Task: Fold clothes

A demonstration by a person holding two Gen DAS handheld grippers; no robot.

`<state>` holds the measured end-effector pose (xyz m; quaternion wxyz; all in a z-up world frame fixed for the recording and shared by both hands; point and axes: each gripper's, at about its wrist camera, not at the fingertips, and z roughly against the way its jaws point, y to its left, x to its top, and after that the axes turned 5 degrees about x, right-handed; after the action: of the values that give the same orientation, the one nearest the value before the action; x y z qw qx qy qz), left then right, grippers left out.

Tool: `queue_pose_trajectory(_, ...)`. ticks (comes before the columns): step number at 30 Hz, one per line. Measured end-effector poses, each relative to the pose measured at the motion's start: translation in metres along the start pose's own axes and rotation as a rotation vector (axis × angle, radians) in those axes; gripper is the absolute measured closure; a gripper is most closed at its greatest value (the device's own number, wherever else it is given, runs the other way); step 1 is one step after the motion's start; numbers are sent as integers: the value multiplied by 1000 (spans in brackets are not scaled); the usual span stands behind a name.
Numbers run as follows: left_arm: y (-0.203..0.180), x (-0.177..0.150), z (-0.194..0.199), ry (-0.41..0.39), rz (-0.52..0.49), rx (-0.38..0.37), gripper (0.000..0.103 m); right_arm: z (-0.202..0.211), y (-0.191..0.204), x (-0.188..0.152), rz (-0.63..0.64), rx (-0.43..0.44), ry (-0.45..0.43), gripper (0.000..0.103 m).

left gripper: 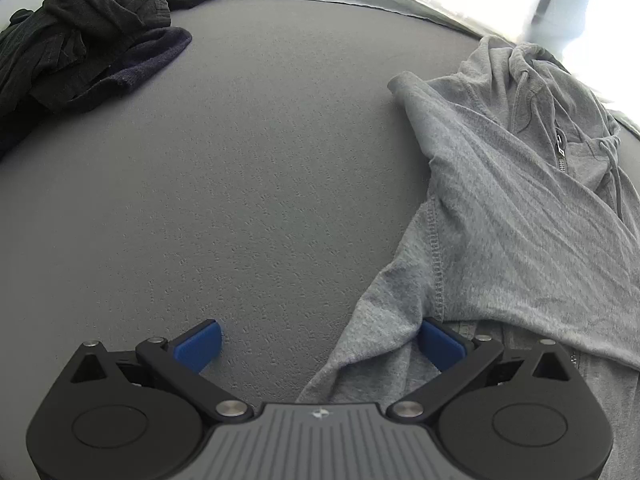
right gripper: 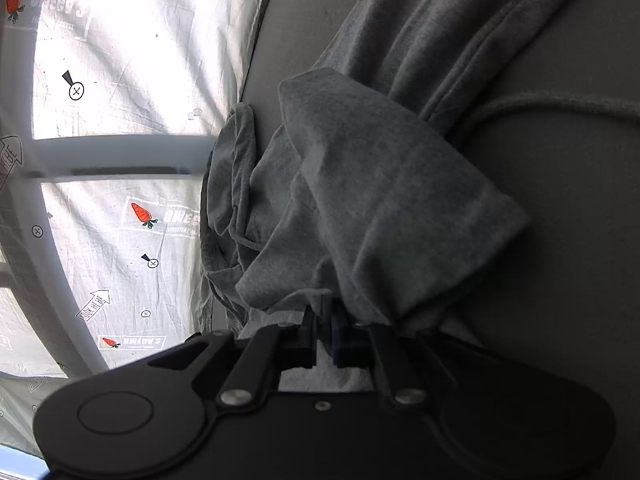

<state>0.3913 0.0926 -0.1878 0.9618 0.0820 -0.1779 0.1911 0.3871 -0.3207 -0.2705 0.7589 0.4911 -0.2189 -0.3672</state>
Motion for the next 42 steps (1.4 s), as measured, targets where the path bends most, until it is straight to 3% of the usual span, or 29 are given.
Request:
queue_pose_trajectory(2,2,7,0,33,-8,-2,0,0,6,-1,18,-10,-4,96)
queue_pose_trajectory(7,11,10,3,11,8,-27,0,-7,22,-4,-7,44,25,96)
queue_pose_trajectory(17,7,1,0,-24,-10,-19,0,-91,73,-50,16,132,289,96)
queue_pose_trajectory(22,6,0,0,-31,-13,-18,0,-122,89,-68,50,137,349,96)
queue_pose_trajectory(24,7,0,-1,-32,-14,-18,0,-129,84,-71,41,101,359,93)
queue_pose_trajectory(27,7,0,-1,-36,-15,-18,0,-142,72,-77,2,36,392,71)
queue_pose_trajectory(30,6,-1,0,-40,-16,-17,0,-141,68,-77,6,41,390,74)
queue_pose_trajectory(37,4,-1,0,-45,-19,-15,0,-116,67,-58,53,60,345,56)
queue_pose_trajectory(40,3,-1,-1,-46,-21,-15,0,-107,62,-49,57,38,319,58)
queue_pose_trajectory(42,2,-1,-1,-48,-23,-15,0,-102,58,-43,60,23,302,64)
